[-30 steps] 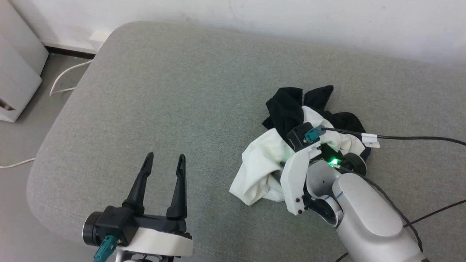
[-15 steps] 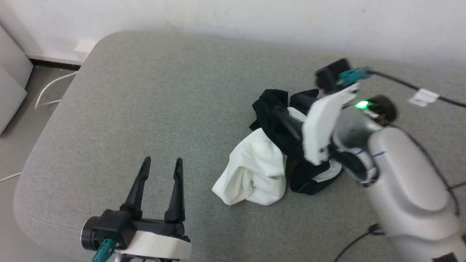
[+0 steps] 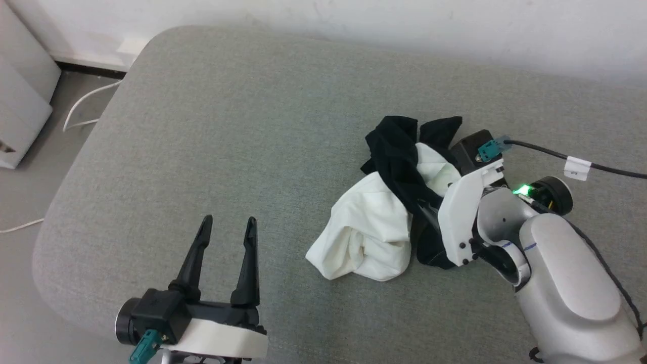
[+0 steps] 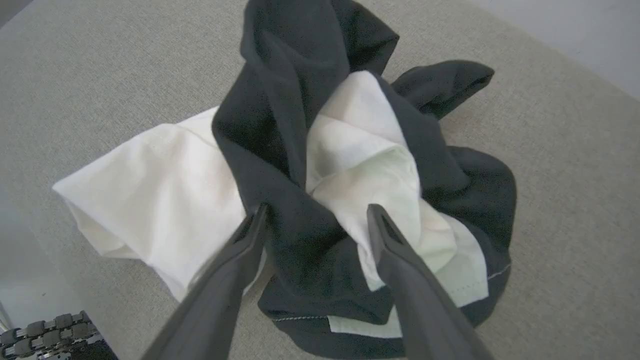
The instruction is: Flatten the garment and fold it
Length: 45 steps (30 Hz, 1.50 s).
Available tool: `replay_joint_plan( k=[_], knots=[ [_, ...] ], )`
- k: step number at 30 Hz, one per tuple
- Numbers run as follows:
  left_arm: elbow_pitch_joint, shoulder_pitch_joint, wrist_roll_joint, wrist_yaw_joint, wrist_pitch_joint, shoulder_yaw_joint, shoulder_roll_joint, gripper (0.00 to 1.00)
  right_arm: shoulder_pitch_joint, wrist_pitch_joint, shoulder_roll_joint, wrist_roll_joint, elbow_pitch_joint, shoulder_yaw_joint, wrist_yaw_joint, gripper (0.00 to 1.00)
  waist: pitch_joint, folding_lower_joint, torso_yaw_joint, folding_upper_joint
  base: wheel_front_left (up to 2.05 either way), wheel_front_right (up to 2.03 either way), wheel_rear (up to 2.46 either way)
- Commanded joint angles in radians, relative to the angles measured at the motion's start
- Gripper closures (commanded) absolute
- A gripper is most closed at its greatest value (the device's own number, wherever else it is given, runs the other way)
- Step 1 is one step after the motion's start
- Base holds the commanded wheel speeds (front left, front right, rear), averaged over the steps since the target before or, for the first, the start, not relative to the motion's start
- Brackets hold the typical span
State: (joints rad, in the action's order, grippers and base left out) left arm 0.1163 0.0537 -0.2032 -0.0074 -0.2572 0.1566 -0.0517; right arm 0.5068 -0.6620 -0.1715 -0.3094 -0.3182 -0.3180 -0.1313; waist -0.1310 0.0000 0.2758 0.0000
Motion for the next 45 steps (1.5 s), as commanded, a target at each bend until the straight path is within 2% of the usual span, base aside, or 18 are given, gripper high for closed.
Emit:
replay_joint_plan(
  k=[1,2,13,19,25,33,38,45],
  knots=[
    [-0.002,-0.016,-0.01,0.003,-0.005,0.0,0.001,0.0,0.007,0.024,0.02,0.015,-0.025,0.012,0.001,0.89,-0.017,0.0,0.022,0.0,0.0,0.0,0.0],
    [-0.002,-0.016,-0.01,0.003,-0.005,-0.002,0.001,0.0,0.013,0.033,0.028,0.019,-0.034,0.014,0.001,1.0,-0.018,0.0,0.024,0.0,0.0,0.0,0.0],
    [-0.003,-0.009,-0.012,0.011,-0.005,-0.014,0.001,0.0,0.073,0.083,0.034,-0.009,-0.029,-0.004,0.001,1.0,-0.002,0.0,-0.003,0.0,0.0,0.0,0.0],
    [-0.003,-0.001,-0.008,0.012,-0.005,-0.017,0.001,0.0,0.101,0.109,0.038,-0.047,0.033,0.07,0.001,1.0,0.02,0.0,-0.038,0.0,0.0,0.0,0.0],
    [-0.004,0.016,0.001,0.006,-0.005,-0.022,0.001,0.0,0.066,0.143,0.023,-0.054,0.138,0.287,0.001,1.0,0.038,0.0,-0.064,0.0,0.0,0.0,0.0],
    [-0.003,0.027,0.01,-0.005,-0.005,-0.025,0.001,0.0,-0.204,0.145,0.028,0.046,0.269,0.665,0.001,1.0,0.031,0.0,-0.086,0.0,0.0,0.0,0.0],
    [-0.006,0.019,0.019,-0.019,-0.005,-0.029,0.001,0.0,-0.344,0.152,0.09,0.096,0.24,0.818,0.001,1.0,0.014,0.0,-0.097,0.0,0.0,0.0,0.0],
    [-0.019,0.008,0.029,-0.031,-0.005,-0.027,0.001,0.0,-0.4,0.206,0.114,0.197,0.095,0.908,0.001,1.0,0.018,0.0,-0.1,0.0,0.0,0.0,0.0]
  ],
)
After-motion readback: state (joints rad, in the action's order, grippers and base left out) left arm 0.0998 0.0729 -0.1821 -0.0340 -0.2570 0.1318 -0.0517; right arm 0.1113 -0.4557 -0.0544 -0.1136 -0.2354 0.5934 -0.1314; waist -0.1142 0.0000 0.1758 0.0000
